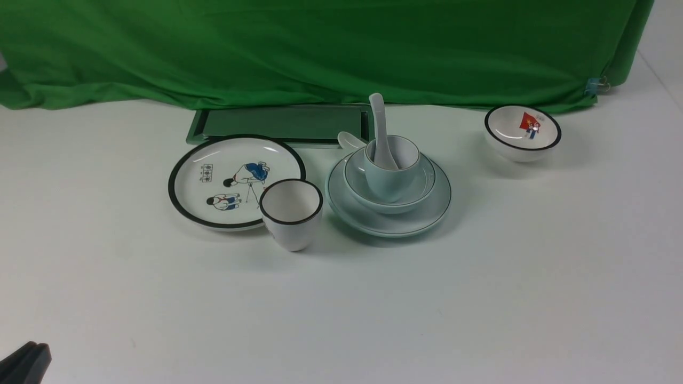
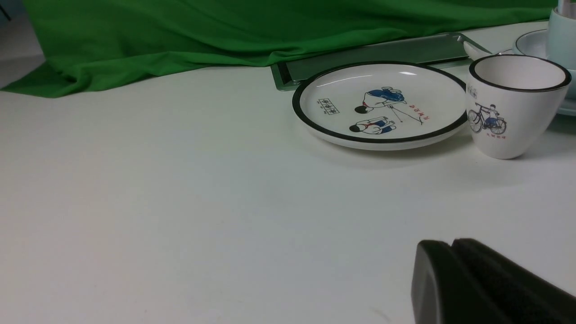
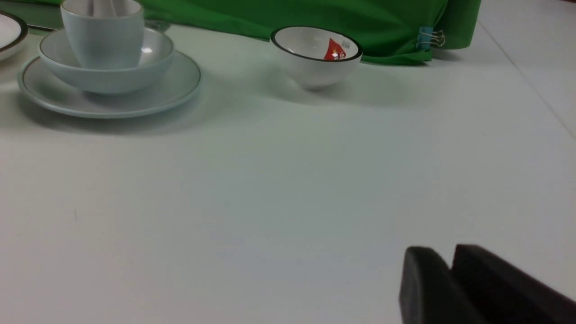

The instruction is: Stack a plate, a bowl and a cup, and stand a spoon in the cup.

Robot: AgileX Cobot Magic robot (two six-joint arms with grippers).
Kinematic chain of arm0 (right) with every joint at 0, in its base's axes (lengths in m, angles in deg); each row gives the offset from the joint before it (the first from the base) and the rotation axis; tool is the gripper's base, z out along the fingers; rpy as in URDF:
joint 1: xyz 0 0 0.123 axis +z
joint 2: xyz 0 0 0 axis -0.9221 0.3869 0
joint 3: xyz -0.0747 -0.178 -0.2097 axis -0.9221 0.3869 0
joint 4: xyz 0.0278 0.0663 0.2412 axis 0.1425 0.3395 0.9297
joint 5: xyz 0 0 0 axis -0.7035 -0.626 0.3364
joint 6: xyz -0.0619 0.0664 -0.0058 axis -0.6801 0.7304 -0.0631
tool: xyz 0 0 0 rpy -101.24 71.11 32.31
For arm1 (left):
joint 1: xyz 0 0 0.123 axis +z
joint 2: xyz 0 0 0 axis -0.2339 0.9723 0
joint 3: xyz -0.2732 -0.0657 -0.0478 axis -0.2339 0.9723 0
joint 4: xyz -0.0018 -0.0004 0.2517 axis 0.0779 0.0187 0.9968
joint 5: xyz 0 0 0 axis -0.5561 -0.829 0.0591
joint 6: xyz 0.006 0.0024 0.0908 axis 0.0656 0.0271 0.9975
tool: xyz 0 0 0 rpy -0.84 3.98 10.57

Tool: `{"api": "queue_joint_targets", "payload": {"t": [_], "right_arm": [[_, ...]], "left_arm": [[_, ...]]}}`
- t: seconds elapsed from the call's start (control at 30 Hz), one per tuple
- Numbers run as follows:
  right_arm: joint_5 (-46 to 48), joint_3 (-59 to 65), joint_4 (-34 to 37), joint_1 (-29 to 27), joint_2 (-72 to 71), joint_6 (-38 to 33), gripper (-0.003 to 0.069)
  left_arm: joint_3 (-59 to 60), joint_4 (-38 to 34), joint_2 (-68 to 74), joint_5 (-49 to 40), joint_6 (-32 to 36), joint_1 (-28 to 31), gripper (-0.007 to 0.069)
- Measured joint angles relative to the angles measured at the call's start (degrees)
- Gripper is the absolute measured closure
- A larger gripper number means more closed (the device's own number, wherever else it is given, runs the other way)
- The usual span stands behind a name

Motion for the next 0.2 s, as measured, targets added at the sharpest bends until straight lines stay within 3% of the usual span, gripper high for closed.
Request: {"api": "queue_joint_targets", "payload": {"t": [0.2], "right_arm": [[0.00, 0.00, 0.00, 0.00, 0.00, 0.00, 0.0522]], "left_arm": [[0.00, 0.00, 0.00, 0.00, 0.00, 0.00, 0.0654]]}}
